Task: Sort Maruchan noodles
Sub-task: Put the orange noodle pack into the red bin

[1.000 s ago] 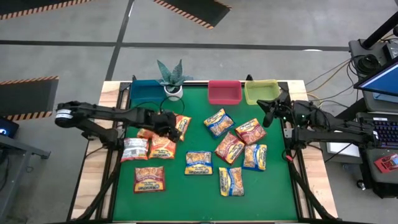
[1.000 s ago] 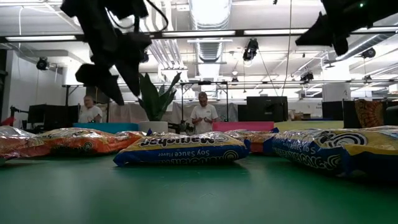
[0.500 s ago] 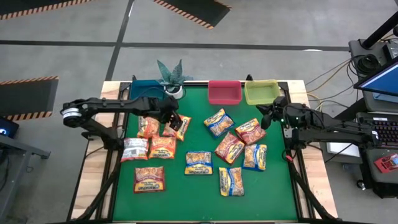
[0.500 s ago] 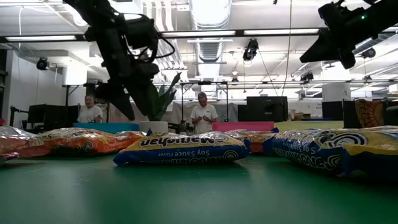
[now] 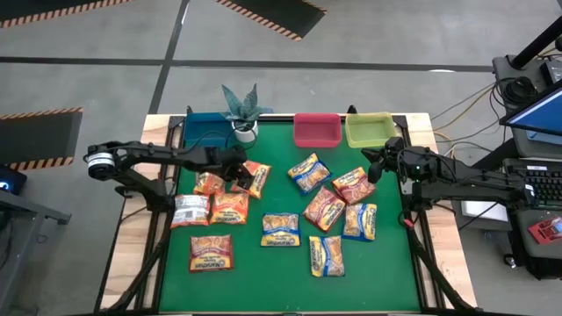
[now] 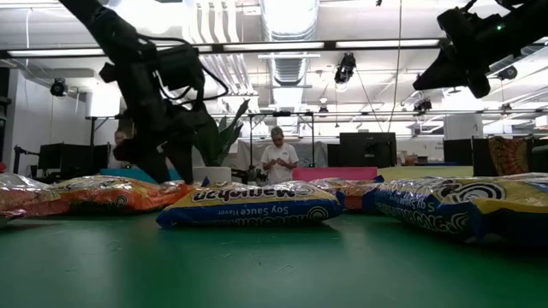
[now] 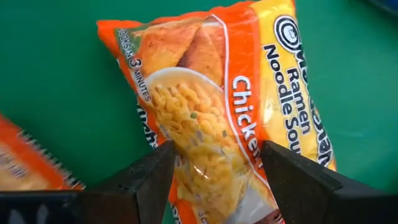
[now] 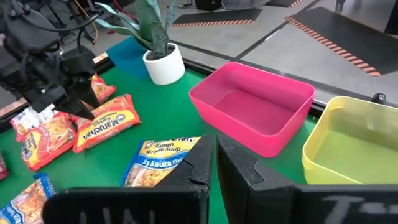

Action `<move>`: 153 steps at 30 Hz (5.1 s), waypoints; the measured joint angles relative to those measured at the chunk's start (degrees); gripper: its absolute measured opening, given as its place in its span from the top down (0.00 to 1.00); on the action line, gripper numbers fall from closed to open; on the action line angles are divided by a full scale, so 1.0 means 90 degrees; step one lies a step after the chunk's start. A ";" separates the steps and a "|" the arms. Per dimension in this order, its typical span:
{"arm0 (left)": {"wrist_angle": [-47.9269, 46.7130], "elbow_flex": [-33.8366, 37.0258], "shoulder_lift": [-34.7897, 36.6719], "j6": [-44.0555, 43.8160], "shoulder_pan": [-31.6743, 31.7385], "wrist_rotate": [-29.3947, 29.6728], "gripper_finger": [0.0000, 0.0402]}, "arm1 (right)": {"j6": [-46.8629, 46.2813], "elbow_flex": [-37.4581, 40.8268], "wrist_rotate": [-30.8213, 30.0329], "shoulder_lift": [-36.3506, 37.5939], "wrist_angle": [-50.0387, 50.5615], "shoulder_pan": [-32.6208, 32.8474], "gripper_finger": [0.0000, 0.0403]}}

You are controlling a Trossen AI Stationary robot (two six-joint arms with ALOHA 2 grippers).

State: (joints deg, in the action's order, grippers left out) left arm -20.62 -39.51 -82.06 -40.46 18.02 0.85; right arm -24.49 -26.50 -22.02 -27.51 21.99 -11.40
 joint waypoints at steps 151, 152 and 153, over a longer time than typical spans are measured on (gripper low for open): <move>0.3028 -0.1769 0.0470 0.7278 -0.0906 -0.0153 1.00 | 0.1237 -0.2178 0.0924 -0.2896 -0.0919 -0.0879 0.97; 0.3234 -0.1616 0.0576 0.7278 -0.0908 -0.0153 1.00 | 0.1402 -0.2393 0.1101 -0.3089 -0.0843 -0.1016 0.97; 0.3429 -0.1459 0.0655 0.7284 -0.0906 -0.0154 1.00 | 0.1572 -0.2602 0.1255 -0.3263 -0.0700 -0.1154 0.97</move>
State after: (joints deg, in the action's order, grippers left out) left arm 10.25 -52.64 -76.16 25.09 9.87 -0.54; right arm -10.34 -49.92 -10.72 -56.87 15.69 -21.78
